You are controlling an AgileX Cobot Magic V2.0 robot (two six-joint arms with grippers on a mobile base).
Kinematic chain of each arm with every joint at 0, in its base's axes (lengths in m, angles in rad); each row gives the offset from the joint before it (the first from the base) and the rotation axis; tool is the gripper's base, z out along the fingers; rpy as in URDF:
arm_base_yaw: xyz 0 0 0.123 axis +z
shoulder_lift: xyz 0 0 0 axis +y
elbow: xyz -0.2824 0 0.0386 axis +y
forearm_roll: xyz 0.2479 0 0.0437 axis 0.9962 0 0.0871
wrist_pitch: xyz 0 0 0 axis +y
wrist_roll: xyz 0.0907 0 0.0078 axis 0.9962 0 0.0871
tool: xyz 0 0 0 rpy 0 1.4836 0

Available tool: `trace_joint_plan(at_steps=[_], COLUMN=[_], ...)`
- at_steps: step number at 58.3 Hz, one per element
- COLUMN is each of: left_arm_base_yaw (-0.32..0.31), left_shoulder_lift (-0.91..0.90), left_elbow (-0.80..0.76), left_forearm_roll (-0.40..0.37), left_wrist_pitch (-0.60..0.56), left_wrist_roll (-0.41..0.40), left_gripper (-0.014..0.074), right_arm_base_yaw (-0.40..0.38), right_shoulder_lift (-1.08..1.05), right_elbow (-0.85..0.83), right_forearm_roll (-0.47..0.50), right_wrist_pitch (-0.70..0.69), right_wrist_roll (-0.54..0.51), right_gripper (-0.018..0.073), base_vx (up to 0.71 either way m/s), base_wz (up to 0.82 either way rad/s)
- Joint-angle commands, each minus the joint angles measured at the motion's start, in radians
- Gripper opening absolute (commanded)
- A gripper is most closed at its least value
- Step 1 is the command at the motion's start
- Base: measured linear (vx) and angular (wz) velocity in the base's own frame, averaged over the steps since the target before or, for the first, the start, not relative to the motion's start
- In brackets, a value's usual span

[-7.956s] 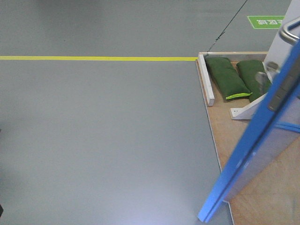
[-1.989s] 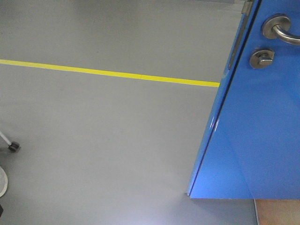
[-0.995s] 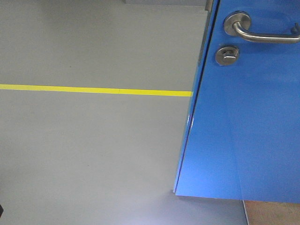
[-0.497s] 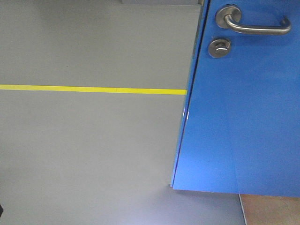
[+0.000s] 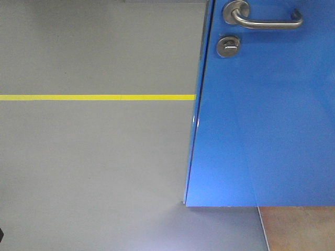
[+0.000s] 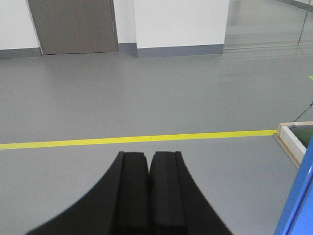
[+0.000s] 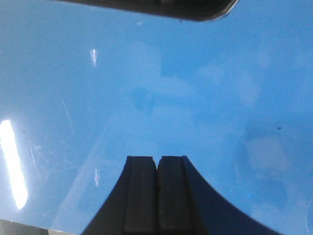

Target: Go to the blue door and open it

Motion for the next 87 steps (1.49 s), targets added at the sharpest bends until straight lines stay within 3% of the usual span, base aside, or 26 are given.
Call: trace_joint_plan(at_steps=[1,48,53,59,73,76,78,80,87], left_arm_base_yaw=[-0.006,-0.006,-0.006,-0.006,-0.006,-0.006,-0.006,-0.006,-0.006], left_shoulder_lift=[-0.012,-0.012,-0.012,-0.012,-0.012,-0.012,-0.012,-0.012,-0.012], left_elbow=[-0.026,-0.026,-0.026,-0.026,-0.026,-0.026,-0.026,-0.026,-0.026], left_forearm_roll=[-0.002,-0.002,-0.002,-0.002,-0.002,-0.002,-0.002,-0.002,-0.002], left_wrist_pitch=[-0.085,-0.085,-0.085,-0.085,-0.085,-0.085,-0.085,-0.085,-0.085], left_wrist_roll=[-0.007,-0.007,-0.007,-0.007,-0.007,-0.007,-0.007,-0.007,-0.007], left_gripper=[0.0073,0.0073,0.0073,0.0073,0.0073,0.0073,0.0073,0.0073,0.0073], right_arm_base_yaw=[-0.004,-0.004,-0.004,-0.004,0.032,0.065,0.088,0.122,0.272], right_shoulder_lift=[-0.027,-0.027,-0.016,-0.012,-0.025,-0.038,-0.045,-0.063,-0.117], right_elbow=[-0.031,-0.031,-0.034,-0.049,-0.177,-0.202,-0.211,-0.21,-0.162], right_forearm_roll=[0.061,0.061,0.025,-0.202,-0.951,-1.127,-1.191,-1.319,-1.626], right_wrist_pitch=[0.01,0.007,0.012,0.012,0.108,0.136,0.144,0.13,0.054], right_wrist_roll=[-0.009,-0.009,-0.009,0.027,0.286,0.336,0.36,0.386,0.428], right_gripper=[0.0012,0.0012,0.0012,0.0012,0.0012,0.0012,0.0012,0.0012,0.0012], base_vx=[-0.03,0.0,0.0,0.0,0.0,0.0,0.0,0.0,0.0], base_wz=[-0.1,-0.01,0.0,0.0,0.0,0.0,0.0,0.0,0.0])
